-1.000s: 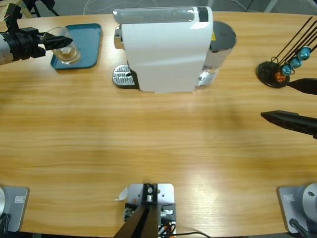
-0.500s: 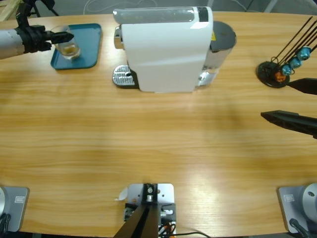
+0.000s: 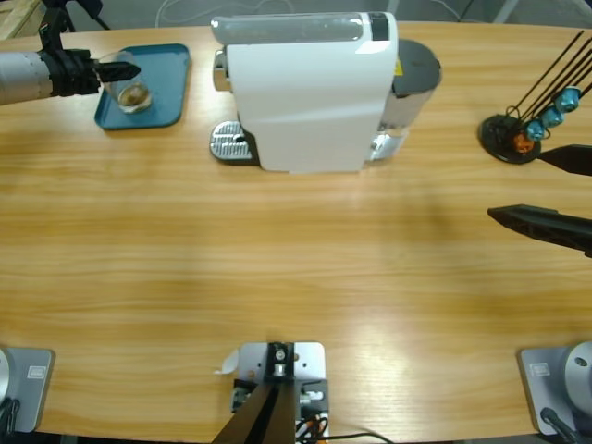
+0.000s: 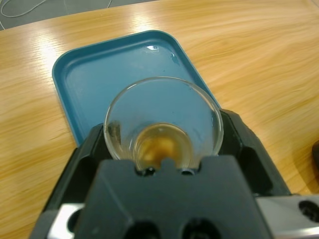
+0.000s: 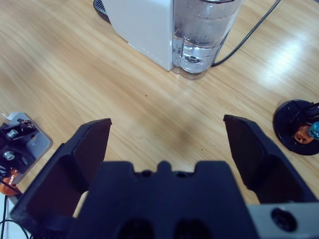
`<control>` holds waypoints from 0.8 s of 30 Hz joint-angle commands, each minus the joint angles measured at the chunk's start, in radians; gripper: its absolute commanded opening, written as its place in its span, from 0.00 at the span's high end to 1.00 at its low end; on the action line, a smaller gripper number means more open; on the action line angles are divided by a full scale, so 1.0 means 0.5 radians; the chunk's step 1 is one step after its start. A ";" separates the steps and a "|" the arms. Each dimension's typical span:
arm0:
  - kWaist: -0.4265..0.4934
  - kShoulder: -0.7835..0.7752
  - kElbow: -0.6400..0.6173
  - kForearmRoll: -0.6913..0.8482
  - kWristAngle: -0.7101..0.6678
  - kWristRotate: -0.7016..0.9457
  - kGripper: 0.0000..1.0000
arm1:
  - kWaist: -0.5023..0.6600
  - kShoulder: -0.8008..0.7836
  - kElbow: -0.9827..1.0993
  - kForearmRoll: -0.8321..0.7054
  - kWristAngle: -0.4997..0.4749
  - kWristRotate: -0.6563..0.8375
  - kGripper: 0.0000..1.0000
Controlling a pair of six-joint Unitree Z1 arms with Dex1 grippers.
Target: Pour coffee
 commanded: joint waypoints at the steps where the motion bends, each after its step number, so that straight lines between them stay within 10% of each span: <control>1: -0.009 0.059 0.021 0.054 0.002 -0.021 0.03 | -0.011 0.051 0.048 -0.015 -0.038 0.019 0.00; 13: -0.054 -0.313 0.182 0.071 0.248 -0.021 0.00 | -0.011 0.050 0.048 -0.015 -0.038 0.019 0.00; 18: -0.414 -0.831 0.162 0.423 0.789 -0.024 0.00 | -0.011 0.098 0.037 -0.015 -0.027 0.019 0.00; 24: -0.987 -1.647 0.002 1.356 0.812 -0.037 0.01 | 0.051 0.270 -0.035 0.053 -0.143 0.109 0.00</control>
